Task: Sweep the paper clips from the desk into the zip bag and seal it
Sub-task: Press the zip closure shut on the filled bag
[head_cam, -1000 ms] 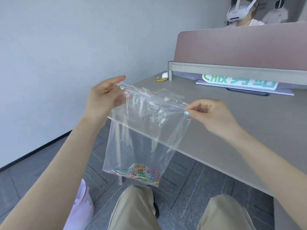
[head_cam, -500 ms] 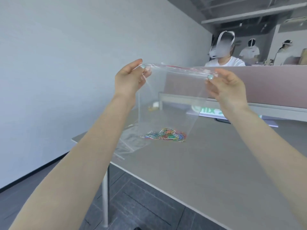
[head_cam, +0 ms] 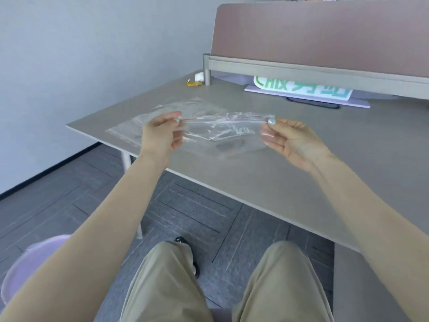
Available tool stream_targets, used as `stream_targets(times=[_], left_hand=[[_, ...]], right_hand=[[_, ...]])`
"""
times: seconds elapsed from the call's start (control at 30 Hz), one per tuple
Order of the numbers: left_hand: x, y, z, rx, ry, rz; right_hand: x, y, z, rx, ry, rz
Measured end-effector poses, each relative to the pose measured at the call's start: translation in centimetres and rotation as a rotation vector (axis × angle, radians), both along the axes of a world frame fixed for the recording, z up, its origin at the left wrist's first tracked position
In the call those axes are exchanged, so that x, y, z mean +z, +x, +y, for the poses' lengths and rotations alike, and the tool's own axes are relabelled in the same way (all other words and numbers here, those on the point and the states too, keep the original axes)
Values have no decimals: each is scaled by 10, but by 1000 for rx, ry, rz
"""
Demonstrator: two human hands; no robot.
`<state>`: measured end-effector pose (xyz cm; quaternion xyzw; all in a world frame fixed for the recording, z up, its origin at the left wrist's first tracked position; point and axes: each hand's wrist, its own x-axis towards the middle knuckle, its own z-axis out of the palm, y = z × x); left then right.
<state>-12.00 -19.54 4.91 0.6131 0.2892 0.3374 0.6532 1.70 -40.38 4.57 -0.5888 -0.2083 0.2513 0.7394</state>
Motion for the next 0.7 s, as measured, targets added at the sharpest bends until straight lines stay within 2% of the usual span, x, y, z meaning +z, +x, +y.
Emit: stream_targets(times=[0.07,0.13,0.2,0.27,0.37,0.43,0.53,0.7], left_hand=[[-12,-11,-9,114,432,113],[-16,-22,-29,80,818,134],[-23,-31,-53,-39,1054,189],[-32,-36,-76,-139,1197,267],[-48,-34,-95,-279,1179,370],[-57,-28,-97,-270,1142,417],[-66,-21,-95,-177,1093,386],[-72,-18,-94,-232,939,314]], right_hand=[[-16,-12,-4,32,-34,-25],[-29,-25,-8,72,-15,-55],[-43,-37,-11,105,-2,-103],[-56,-48,-12,114,3,-161],[-71,-54,-11,129,-26,-259],[-73,-56,-9,145,-48,-298],[-75,-55,-8,176,-50,-320],[-80,-48,-7,127,-137,-327]])
